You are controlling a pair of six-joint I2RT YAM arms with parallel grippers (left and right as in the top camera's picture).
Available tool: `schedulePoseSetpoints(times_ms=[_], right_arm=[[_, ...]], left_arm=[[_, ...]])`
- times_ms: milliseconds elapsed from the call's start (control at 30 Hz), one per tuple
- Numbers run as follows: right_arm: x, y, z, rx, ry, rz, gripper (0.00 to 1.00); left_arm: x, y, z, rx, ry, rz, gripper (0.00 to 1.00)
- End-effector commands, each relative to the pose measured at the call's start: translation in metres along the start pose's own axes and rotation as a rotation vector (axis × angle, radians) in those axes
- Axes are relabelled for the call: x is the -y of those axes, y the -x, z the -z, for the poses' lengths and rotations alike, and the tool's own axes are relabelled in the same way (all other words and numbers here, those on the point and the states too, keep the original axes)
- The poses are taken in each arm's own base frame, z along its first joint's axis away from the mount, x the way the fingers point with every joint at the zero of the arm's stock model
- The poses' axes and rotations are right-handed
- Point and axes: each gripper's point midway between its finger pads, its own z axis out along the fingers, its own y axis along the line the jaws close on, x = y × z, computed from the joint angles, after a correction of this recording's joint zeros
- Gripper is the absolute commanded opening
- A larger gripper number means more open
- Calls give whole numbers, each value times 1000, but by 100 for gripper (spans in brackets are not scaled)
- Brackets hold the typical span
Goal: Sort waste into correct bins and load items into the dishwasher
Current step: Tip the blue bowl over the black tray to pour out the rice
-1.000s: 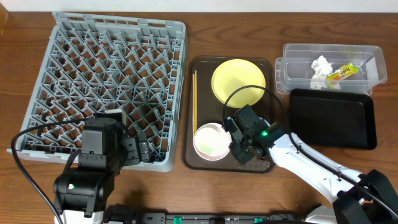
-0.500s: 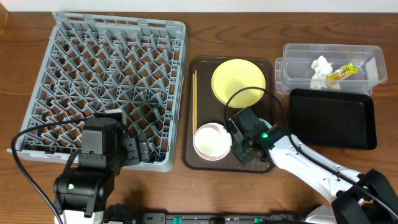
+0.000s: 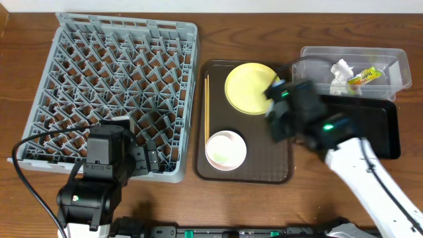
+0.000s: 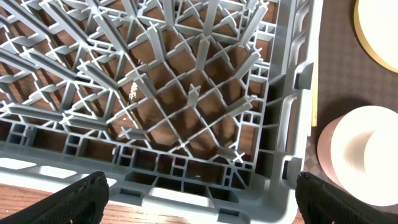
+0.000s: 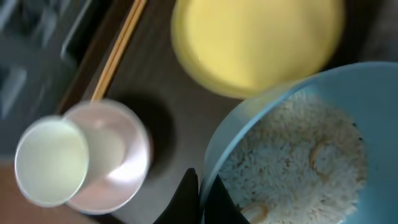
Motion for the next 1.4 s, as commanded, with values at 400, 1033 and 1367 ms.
schedulePoseSetpoints(times_ms=[400, 1033, 1367], right_arm=[[104, -7, 22, 84, 282, -507, 1], [172, -23, 22, 232, 601, -802, 1], [207, -31, 30, 387, 834, -986, 1]], left_arm=[[-1, 7, 5, 25, 5, 13, 96], [-1, 7, 5, 25, 5, 13, 96], [-1, 7, 5, 25, 4, 13, 96]])
